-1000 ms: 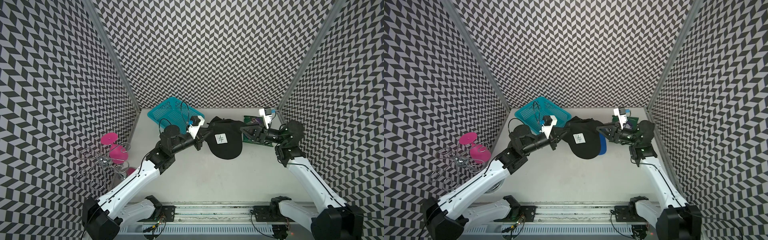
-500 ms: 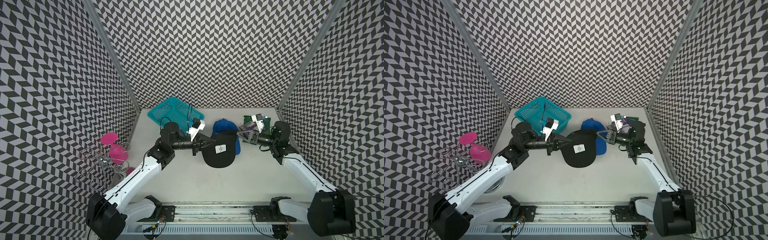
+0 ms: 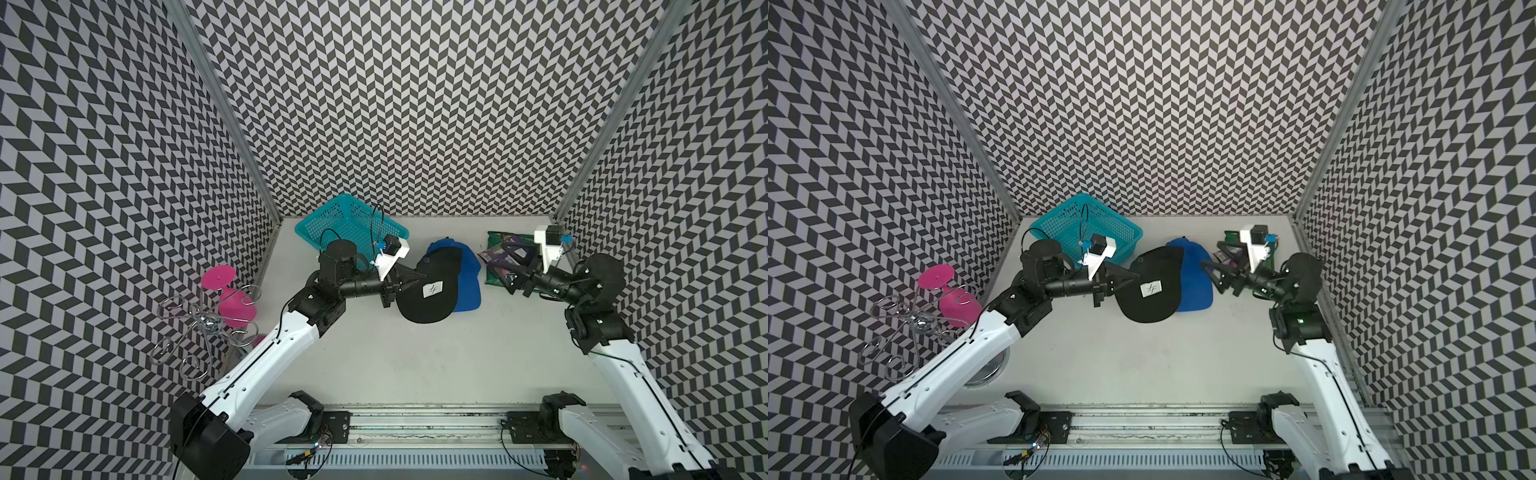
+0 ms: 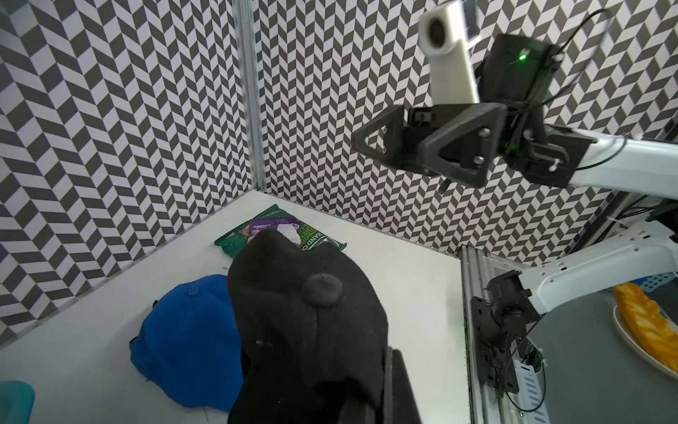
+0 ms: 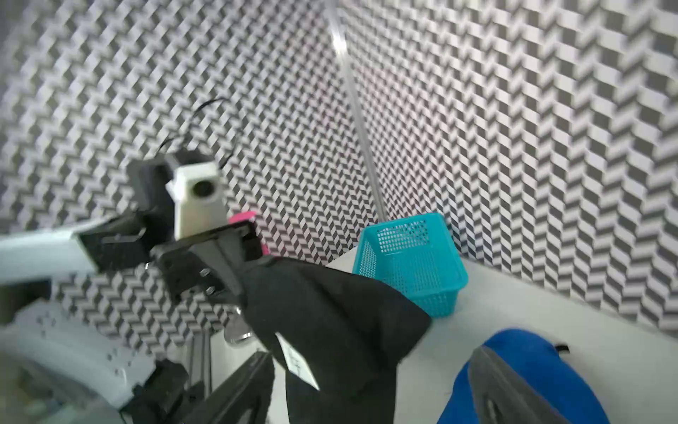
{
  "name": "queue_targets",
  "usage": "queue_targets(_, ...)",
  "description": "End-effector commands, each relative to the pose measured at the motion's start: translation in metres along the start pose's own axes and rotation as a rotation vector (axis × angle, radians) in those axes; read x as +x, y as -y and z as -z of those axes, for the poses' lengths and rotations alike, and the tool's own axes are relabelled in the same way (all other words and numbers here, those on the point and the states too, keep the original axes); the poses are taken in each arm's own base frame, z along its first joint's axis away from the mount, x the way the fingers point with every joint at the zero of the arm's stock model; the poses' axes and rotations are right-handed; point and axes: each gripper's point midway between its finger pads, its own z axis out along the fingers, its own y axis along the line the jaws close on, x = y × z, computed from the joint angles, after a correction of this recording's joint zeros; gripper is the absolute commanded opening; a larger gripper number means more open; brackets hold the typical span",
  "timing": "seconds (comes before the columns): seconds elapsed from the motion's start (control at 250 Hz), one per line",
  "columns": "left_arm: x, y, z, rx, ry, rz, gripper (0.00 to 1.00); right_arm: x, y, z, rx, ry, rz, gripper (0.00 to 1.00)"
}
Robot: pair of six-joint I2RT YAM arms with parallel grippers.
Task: Turn the baseball cap inside out
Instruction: Turn over the baseball cap.
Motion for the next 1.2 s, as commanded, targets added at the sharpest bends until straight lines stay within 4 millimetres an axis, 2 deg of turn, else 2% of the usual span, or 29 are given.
queue_targets(0.0, -0.012, 0.001, 0.003, -0.007, 0.0, -0.062, 0.0, 0.002, -0.014, -0.023, 0.043, -0.027, 0.317, 0.85)
queue_targets(0.136, -0.011, 0.001, 0.002, 0.004, -0.009, -0.051, 0.0, 0.005, -0.038, -0.047, 0.059, -0.041, 0.52, 0.8)
queue_targets(0.236, -0.011, 0.001, 0.001, 0.006, -0.011, -0.04, 0.0, 0.008, -0.058, -0.059, 0.029, -0.031, 0.658, 0.67)
queue_targets(0.365, -0.016, 0.001, 0.002, 0.003, 0.0, -0.036, 0.0, 0.028, -0.072, -0.075, -0.026, -0.102, 0.755, 0.57)
queue_targets(0.553, -0.025, 0.007, 0.003, 0.031, 0.02, -0.044, 0.0, 0.075, -0.067, -0.093, -0.035, -0.269, 0.832, 0.53)
queue_targets(0.721, -0.029, 0.019, 0.004, 0.103, 0.03, -0.044, 0.0, 0.096, -0.056, -0.1, 0.013, -0.336, 0.869, 0.5)
queue_targets(0.865, -0.033, 0.023, 0.005, 0.13, 0.041, -0.042, 0.0, 0.107, -0.056, -0.101, 0.016, -0.359, 0.845, 0.34)
queue_targets(0.985, -0.036, 0.021, 0.006, 0.11, 0.055, -0.055, 0.0, 0.108, -0.065, -0.102, -0.019, -0.335, 0.772, 0.05)
queue_targets(1.05, -0.037, 0.017, 0.006, 0.083, 0.064, -0.058, 0.0, 0.104, -0.069, -0.101, -0.024, -0.303, 0.72, 0.02)
queue_targets(1.094, -0.038, 0.009, 0.007, 0.031, 0.07, -0.058, 0.13, 0.099, -0.069, -0.1, -0.001, -0.275, 0.662, 0.0)
queue_targets(1.166, -0.041, -0.019, 0.014, -0.154, 0.086, -0.047, 0.56, 0.089, -0.064, -0.099, 0.06, -0.23, 0.556, 0.0)
queue_targets(1.198, -0.043, -0.035, 0.021, -0.262, 0.102, -0.035, 0.68, 0.086, -0.062, -0.099, 0.085, -0.213, 0.509, 0.0)
